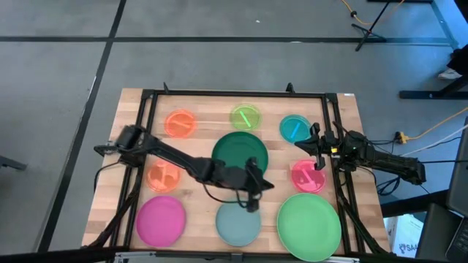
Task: Stack plastic plates
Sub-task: Stack the green plate on top of the dark green plate
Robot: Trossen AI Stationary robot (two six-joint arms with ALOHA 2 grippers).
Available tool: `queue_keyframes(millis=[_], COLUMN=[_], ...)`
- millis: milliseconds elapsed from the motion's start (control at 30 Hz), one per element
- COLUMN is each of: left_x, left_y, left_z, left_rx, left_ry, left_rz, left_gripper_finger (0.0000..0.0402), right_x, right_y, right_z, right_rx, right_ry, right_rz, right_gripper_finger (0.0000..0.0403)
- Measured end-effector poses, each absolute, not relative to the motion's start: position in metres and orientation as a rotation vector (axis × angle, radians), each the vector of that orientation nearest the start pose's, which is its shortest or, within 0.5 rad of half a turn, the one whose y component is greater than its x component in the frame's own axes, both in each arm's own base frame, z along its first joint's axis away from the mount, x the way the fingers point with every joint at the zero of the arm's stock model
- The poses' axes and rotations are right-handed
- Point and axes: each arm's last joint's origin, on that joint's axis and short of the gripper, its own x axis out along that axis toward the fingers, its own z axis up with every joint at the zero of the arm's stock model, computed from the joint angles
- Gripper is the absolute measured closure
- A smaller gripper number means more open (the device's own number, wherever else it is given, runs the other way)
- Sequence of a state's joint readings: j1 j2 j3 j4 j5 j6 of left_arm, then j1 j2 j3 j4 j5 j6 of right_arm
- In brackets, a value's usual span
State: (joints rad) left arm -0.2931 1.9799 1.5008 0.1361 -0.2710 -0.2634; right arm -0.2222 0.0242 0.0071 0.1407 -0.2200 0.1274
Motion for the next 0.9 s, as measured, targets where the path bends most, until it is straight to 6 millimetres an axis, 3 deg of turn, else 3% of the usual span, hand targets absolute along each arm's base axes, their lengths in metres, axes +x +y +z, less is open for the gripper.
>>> queue_keyframes(millis=[233, 433, 667, 900], left_x=[0.474, 0.490, 0.495, 0.491], left_y=[-0.147, -0.160, -0.172, -0.181], left_z=[0.249, 0.225, 0.201, 0.201], left_rx=[-0.195, -0.297, -0.443, -0.454], left_ry=[0.373, 0.406, 0.456, 0.432], left_rz=[0.020, 0.037, 0.063, 0.119], left_gripper_finger=[0.0395, 0.0395, 0.0400, 0.0401], right_x=[0.094, 0.094, 0.096, 0.098], right_y=[-0.011, -0.009, 0.004, 0.018], right_z=[0.187, 0.186, 0.184, 0.189], right_rx=[0.060, 0.120, 0.133, 0.087], right_ry=[-0.207, -0.190, -0.159, -0.226], right_rz=[0.152, 0.228, 0.310, 0.305], right_gripper_finger=[0.0400, 0.0400, 0.0400, 0.0400])
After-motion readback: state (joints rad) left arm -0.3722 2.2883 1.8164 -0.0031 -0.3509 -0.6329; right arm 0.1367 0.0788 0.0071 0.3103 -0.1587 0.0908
